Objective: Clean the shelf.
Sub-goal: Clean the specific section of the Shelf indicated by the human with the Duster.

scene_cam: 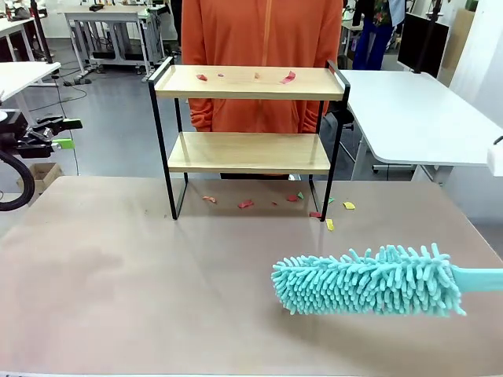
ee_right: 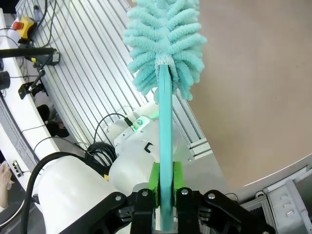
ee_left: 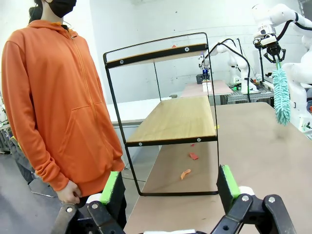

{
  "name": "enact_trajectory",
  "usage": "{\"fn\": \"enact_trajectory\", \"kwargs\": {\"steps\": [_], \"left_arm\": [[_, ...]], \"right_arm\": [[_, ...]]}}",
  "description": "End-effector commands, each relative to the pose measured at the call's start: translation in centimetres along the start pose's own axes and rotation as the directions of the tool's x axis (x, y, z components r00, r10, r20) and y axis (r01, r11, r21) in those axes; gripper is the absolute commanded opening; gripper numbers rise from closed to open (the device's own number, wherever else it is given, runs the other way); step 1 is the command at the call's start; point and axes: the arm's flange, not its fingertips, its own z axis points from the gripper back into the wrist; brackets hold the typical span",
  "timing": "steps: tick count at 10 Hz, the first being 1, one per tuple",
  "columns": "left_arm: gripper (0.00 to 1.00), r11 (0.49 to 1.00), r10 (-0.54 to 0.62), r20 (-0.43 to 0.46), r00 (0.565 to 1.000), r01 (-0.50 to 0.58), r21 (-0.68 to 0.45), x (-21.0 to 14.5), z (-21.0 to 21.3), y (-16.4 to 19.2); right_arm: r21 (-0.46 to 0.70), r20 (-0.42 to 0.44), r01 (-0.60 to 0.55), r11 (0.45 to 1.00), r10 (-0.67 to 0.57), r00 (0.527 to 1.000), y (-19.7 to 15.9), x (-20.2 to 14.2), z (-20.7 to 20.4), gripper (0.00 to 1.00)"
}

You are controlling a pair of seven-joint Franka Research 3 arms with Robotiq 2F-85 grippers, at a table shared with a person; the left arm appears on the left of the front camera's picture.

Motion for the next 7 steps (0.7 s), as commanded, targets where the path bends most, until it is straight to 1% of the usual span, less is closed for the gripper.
{"fn": "enact_trajectory", "kwargs": {"steps": [1,7], "left_arm": [[1.0,1.0,-0.009,-0.004,1.0,0.009,-0.004,0.3,0.09,-0.21],[1.0,1.0,-0.009,-0.004,1.0,0.009,-0.004,0.3,0.09,-0.21]], "right_arm": [[0.005,0.019,-0.006,1.0,0.006,1.0,0.15,0.41,0.07,0.13],[0.005,0.019,-0.006,1.0,0.006,1.0,0.15,0.41,0.07,0.13]]}}
